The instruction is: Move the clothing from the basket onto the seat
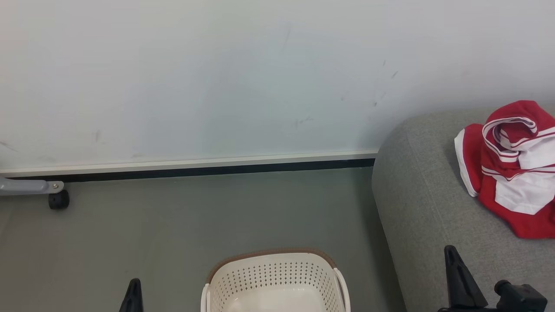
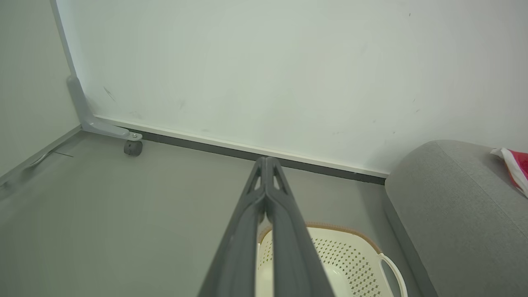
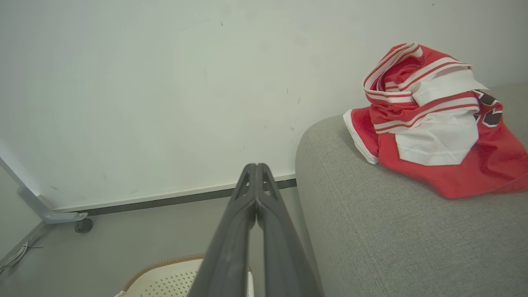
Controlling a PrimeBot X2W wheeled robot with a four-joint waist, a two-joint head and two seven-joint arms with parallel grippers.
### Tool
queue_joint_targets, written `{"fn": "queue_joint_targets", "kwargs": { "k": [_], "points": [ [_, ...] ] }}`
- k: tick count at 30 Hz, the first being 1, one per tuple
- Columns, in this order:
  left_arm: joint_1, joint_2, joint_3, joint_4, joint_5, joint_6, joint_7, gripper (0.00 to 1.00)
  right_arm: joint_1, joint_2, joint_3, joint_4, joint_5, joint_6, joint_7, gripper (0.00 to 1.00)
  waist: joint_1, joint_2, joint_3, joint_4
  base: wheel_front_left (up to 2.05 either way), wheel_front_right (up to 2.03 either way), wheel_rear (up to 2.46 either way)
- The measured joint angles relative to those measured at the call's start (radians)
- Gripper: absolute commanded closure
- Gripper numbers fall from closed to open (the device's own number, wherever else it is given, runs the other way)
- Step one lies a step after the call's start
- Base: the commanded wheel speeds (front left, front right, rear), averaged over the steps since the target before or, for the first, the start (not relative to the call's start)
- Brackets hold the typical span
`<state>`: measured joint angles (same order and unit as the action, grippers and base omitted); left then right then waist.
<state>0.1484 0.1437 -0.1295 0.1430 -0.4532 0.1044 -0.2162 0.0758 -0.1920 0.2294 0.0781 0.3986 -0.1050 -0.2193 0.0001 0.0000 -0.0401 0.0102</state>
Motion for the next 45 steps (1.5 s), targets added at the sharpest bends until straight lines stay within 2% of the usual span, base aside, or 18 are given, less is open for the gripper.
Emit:
{"fn": "queue_joint_targets", "kwargs": {
  "k": [45],
  "points": [
    [-0.111,-0.052,0.118,0.078,-0.608,-0.115,0.18,1.0,-0.078,0.079,-0.193,0.116,0.637,0.114,0.183,1.0,0.0,0.0,0.022,-0.005,0.0,0.0,0.0]
  ]
}}
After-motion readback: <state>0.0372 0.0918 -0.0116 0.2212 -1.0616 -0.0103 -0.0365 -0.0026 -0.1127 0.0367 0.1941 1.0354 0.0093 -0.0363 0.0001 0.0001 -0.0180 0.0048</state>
